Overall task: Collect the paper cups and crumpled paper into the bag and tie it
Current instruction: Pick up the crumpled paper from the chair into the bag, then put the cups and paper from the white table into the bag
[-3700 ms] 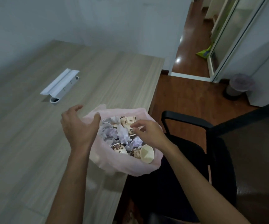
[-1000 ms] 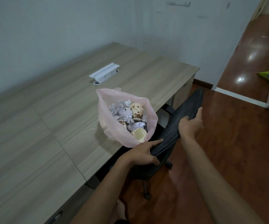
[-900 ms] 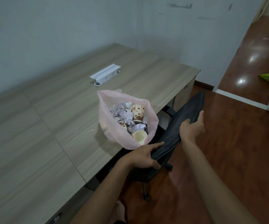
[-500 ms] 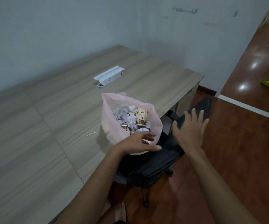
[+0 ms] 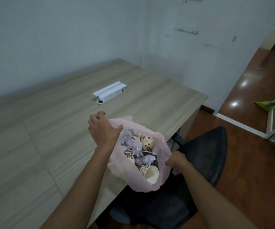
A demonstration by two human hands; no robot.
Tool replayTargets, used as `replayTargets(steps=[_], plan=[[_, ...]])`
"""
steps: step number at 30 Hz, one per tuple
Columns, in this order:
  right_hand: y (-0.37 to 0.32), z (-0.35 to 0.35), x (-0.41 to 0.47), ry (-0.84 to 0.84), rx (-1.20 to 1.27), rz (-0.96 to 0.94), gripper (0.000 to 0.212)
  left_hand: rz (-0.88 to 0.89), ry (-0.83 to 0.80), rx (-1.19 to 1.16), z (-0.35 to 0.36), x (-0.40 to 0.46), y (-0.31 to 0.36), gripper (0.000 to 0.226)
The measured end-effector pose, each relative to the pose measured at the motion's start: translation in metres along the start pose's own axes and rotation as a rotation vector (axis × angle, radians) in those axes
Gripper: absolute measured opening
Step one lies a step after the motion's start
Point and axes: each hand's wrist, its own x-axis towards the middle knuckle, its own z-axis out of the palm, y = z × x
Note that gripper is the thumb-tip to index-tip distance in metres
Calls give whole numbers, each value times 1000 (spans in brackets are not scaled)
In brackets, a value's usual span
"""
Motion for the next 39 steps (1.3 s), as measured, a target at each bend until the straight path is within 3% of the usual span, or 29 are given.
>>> replayTargets(steps=[3,5,7,12,15,18,22,25,32,39], plan=[[-13,3,9,3,73,-9,26,-87,-204,-30,-1,18,-25,45],[-22,1,14,27,196,-31,21,-87,-216,-106,-5,26,-38,20],[-30,-6,17,89,351,-105,24,-125,-212,-232,-13,33,-46,10],[-61,-42,-2,298,493,-340,13,-260,-164,-475,-44,52,-60,17],[-88,-63,-29,378,572,-468,11,-223,-63,-639,-73,48,-67,14],[-112,-91,-49,570,657,-623,14,-184,53,-766,-99,53,-73,10],[-135,-124,-50,635,601,-616,18,-261,85,-871,-100,63,-90,21],[-147,-135,-47,774,635,-643,20,-301,167,-887,-92,62,-94,20],[-184,-148,-35,786,667,-659,9,-358,123,-920,-57,108,-78,13],[-248,-137,-9,679,609,-648,17,-383,0,-889,-34,157,-83,17]])
